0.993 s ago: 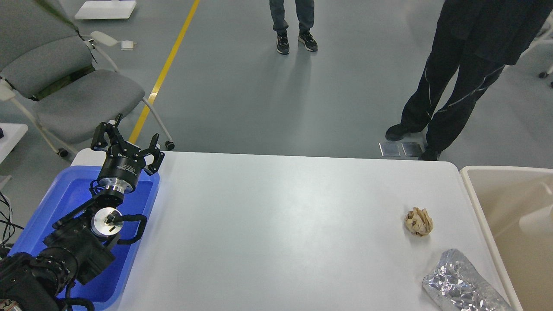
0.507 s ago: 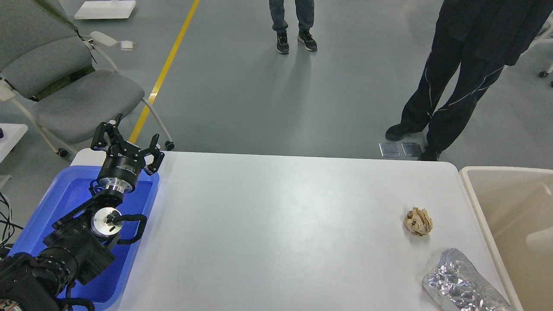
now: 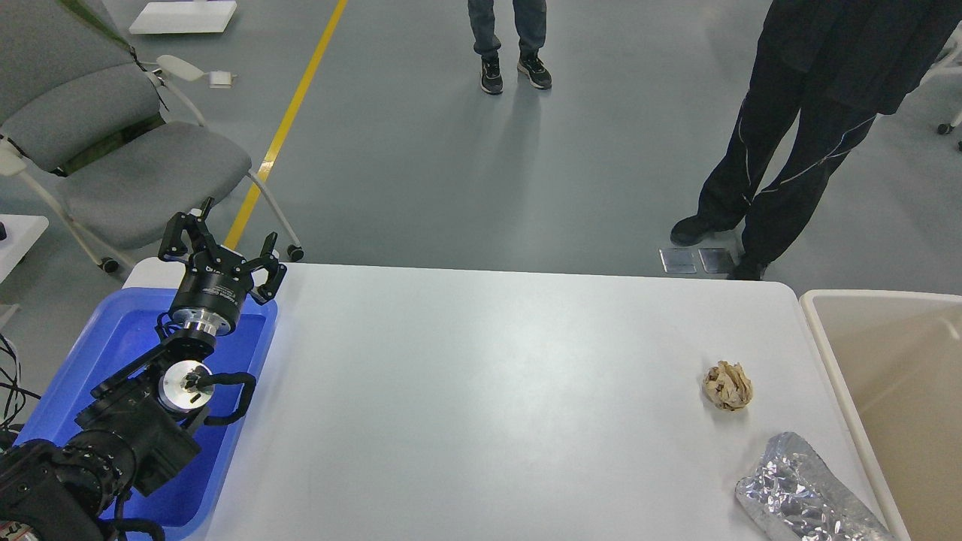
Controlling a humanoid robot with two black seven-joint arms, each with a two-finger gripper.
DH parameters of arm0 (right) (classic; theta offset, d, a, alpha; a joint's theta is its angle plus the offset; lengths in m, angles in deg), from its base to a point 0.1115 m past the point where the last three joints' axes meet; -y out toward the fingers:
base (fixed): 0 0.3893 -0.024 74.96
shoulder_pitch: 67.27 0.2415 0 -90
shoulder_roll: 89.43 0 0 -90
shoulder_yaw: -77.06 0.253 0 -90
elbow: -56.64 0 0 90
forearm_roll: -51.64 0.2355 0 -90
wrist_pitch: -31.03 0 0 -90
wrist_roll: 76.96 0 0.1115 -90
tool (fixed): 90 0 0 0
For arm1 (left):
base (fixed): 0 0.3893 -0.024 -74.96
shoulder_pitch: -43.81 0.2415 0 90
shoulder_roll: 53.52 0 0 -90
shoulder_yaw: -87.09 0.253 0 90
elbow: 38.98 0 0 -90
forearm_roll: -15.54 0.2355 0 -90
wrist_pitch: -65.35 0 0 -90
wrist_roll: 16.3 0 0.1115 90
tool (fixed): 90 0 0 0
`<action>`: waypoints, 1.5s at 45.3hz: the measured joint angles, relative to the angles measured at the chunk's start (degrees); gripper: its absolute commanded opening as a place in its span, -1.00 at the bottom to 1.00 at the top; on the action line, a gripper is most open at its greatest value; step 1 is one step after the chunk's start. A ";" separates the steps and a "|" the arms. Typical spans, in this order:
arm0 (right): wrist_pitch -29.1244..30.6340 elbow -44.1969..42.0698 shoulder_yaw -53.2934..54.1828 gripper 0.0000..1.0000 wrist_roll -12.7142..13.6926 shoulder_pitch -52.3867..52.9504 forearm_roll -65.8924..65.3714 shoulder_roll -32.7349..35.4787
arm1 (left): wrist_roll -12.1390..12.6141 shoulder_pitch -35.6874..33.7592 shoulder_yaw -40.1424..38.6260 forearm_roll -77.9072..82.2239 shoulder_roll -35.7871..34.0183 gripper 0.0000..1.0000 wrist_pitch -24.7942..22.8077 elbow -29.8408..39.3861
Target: Tidy desktop
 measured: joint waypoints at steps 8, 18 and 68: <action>-0.27 -0.12 -0.29 1.00 0.01 0.08 1.25 -0.13 | 0.00 0.00 0.00 0.00 0.00 1.00 0.00 0.00; -0.29 -0.17 0.41 1.00 -0.04 1.35 2.51 -0.69 | 0.00 0.00 0.00 0.00 -0.01 1.00 0.00 -0.02; 3.35 57.07 58.25 1.00 -21.90 -8.58 -2.37 -0.23 | 0.00 0.00 0.00 0.00 -0.02 1.00 0.05 -0.02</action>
